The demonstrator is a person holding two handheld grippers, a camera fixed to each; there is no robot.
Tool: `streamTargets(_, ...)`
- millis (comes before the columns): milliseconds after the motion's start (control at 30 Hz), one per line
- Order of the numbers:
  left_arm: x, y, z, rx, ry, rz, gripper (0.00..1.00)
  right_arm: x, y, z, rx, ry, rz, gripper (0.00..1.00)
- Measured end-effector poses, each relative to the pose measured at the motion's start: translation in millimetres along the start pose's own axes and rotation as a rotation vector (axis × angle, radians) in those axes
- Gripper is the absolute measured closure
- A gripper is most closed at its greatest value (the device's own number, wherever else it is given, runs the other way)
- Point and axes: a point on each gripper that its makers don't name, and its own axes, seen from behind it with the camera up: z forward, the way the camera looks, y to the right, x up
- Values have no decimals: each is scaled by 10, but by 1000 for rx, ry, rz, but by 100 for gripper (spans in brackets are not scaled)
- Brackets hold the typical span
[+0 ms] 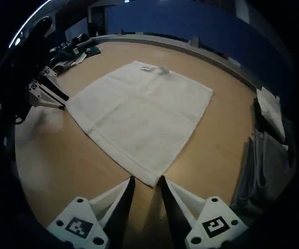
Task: Fold towel
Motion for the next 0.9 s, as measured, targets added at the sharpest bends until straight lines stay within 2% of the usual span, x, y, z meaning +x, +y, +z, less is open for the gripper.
streamTargets(133, -4, -21, 15, 12, -8, 19, 80, 5, 8, 2, -1, 0, 9, 56)
streamTargets(267, -1, -31, 11, 17, -13, 19, 87, 6, 9, 7, -2, -1, 8, 63)
streamTargets(400, -11, -22, 0, 12, -17, 11, 89, 8, 5, 11, -3, -3, 8, 67)
streamTargets(667, -10, -8, -5, 16, -20, 10, 91, 17, 21, 13, -8, -3, 8, 81)
streamTargets(900, -11, -3, 2, 26, -13, 30, 93, 24, 33, 13, -17, 0, 7, 88)
